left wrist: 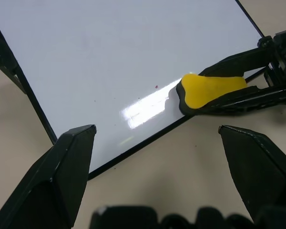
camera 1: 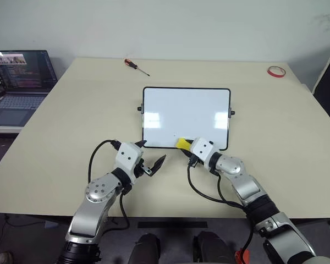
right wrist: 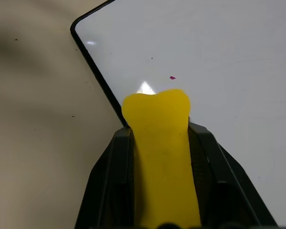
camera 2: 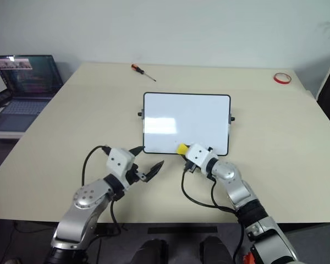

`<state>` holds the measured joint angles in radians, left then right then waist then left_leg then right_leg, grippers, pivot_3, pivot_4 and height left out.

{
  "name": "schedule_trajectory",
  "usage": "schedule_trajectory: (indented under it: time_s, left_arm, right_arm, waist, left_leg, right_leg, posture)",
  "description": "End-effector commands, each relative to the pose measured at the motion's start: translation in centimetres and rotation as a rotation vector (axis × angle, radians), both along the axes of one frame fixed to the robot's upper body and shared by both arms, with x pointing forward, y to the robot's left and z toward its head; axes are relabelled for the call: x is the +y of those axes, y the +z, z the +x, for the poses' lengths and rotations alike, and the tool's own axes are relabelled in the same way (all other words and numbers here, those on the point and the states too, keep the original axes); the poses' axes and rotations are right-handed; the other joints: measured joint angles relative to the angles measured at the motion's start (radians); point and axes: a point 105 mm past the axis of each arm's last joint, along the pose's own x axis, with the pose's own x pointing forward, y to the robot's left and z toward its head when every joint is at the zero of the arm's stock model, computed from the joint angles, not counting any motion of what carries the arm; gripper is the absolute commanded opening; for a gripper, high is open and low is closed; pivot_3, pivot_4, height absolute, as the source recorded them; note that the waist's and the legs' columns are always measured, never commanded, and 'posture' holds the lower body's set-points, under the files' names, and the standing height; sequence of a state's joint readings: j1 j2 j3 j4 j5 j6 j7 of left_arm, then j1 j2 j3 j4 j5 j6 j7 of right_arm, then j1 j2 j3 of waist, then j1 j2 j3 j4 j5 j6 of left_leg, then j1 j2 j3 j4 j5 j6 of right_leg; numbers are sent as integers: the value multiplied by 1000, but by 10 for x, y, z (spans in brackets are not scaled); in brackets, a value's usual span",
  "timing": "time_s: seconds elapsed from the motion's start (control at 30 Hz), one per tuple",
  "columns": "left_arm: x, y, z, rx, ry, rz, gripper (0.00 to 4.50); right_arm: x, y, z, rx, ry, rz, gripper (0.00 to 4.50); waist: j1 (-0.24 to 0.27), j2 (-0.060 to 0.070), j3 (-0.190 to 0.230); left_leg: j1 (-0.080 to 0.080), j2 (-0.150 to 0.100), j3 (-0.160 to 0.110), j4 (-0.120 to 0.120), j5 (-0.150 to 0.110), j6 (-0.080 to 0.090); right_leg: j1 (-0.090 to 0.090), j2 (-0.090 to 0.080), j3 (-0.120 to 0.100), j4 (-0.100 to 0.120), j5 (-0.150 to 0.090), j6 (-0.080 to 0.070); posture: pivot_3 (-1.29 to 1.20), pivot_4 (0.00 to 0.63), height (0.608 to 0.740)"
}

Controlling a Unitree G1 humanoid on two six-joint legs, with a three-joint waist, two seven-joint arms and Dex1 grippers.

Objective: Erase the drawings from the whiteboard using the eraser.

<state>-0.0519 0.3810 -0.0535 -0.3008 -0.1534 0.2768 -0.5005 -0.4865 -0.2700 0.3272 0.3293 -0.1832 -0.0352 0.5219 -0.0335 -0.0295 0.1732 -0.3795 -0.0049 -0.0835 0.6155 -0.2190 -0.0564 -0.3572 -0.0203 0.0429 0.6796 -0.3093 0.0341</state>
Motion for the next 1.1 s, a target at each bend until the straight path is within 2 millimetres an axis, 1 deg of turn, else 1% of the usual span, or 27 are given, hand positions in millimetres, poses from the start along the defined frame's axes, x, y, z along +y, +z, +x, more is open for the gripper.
schedule_trajectory:
  time_s: [0.03, 0.13, 0.2, 0.3, 0.33, 0.4, 0.5, 0.57, 0.63, 0.7, 0.77, 0.8, 0.87, 1.0, 1.1]
  left_arm:
    - [0, 9, 0, -41, -12, 5, 4500]
    - [-2, 9, 1, -42, -17, 5, 4500]
    - [-2, 9, 1, -43, -19, 4, 4500]
    - [-4, 9, 1, -44, -22, 2, 4500]
    - [-4, 9, 1, -44, -23, 2, 4500]
    - [-5, 9, 1, -44, -25, 3, 4500]
    - [-4, 9, 0, -46, -22, 4, 4500]
    - [-3, 9, 0, -46, -17, 4, 4500]
    - [-2, 9, 0, -47, -12, 4, 4500]
    - [-1, 9, 0, -47, -9, 5, 4500]
    - [-1, 9, -1, -47, -6, 3, 4500]
    - [-1, 9, 0, -46, -5, 3, 4500]
    - [-2, 9, 0, -46, -4, 2, 4500]
    - [-3, 8, 1, -44, -7, 2, 4500]
    - [-4, 8, 2, -45, -11, 1, 4500]
  right_arm:
    - [-33, -16, 16, 63, -162, -49, 1207]
    - [-44, 11, 36, -52, -266, -4, 1207]
    - [-46, 20, 41, -89, -289, 16, 1207]
    - [-33, 38, 44, -152, -262, 72, 1207]
    - [-26, 39, 43, -153, -242, 78, 1207]
    - [-12, 29, 39, -116, -194, 48, 1207]
    - [8, 5, 21, -39, -66, -17, 1207]
    - [16, -11, 9, 18, 5, -64, 1207]
    - [18, -23, -1, 43, 53, -112, 1207]
    - [17, -28, -6, 54, 71, -128, 1207]
    - [15, -28, -6, 53, 60, -128, 1207]
    - [13, -26, -4, 45, 47, -124, 1207]
    - [9, -14, 6, -2, 3, -103, 1207]
    - [1, 23, 35, -151, -133, -45, 1207]
    - [-5, 40, 48, -211, -208, -5, 1207]
  waist:
    - [1, 0, 0]
    - [1, 1, 1]
    - [4, 0, 1]
    - [7, 0, 1]
    - [6, 0, 1]
    - [3, 0, 1]
    - [-4, 1, 1]
    - [-8, 1, 1]
    - [-9, 1, 1]
    - [-9, 1, 1]
    - [-8, 0, 1]
    - [-6, 0, 1]
    - [-5, 0, 1]
    - [-6, 1, 2]
    - [-3, 2, 3]
  left_leg:
    - [1, 0, 0, 0, 0, 0]
    - [4, 0, 0, 0, 0, 1]
    - [4, 0, 0, 0, 2, 2]
    - [3, 0, -1, 0, 3, 2]
    - [3, 0, -1, 0, 3, 2]
    - [1, 0, 0, 0, 3, 2]
    - [1, 1, 0, -1, 3, 2]
    - [1, 1, 0, -2, 3, 2]
    - [1, 1, 0, -3, 3, 2]
    - [1, 2, 0, -3, 3, 2]
    - [1, 1, 0, -4, 3, 2]
    - [1, 1, 0, -4, 3, 2]
    - [0, 1, -1, -4, 3, 2]
    - [1, 1, 0, -4, 3, 2]
    - [1, 1, 0, -3, 5, 0]
  right_leg:
    - [2, 0, 0, 0, -1, 1]
    - [4, 0, 1, 0, -2, 4]
    - [4, 0, 1, 0, -1, 4]
    - [5, -1, 1, 0, -1, 4]
    - [4, -1, 1, 0, -1, 4]
    - [3, -1, 1, -1, 0, 2]
    - [1, -1, 1, -1, 1, 0]
    - [1, -1, 1, -1, 1, 0]
    - [1, -1, 1, -1, 0, 0]
    - [0, -1, 1, -1, 0, 0]
    - [0, -1, 1, -1, 0, 0]
    - [0, -1, 1, -1, 0, 0]
    - [0, -1, 1, -1, 0, 0]
    - [0, -1, 1, -1, -1, 1]
    - [0, -1, 1, -1, 0, 2]
  posture:
    - [0, 150, 740]
    - [0, 150, 740]
    - [0, 150, 740]
    - [0, 150, 740]
    - [0, 150, 740]
    - [0, 150, 740]
    - [0, 150, 740]
    - [0, 150, 740]
    - [0, 150, 740]
    - [0, 150, 740]
    - [0, 150, 740]
    - [0, 150, 740]
    - [0, 150, 740]
    - [0, 150, 740]
    - [0, 150, 740]
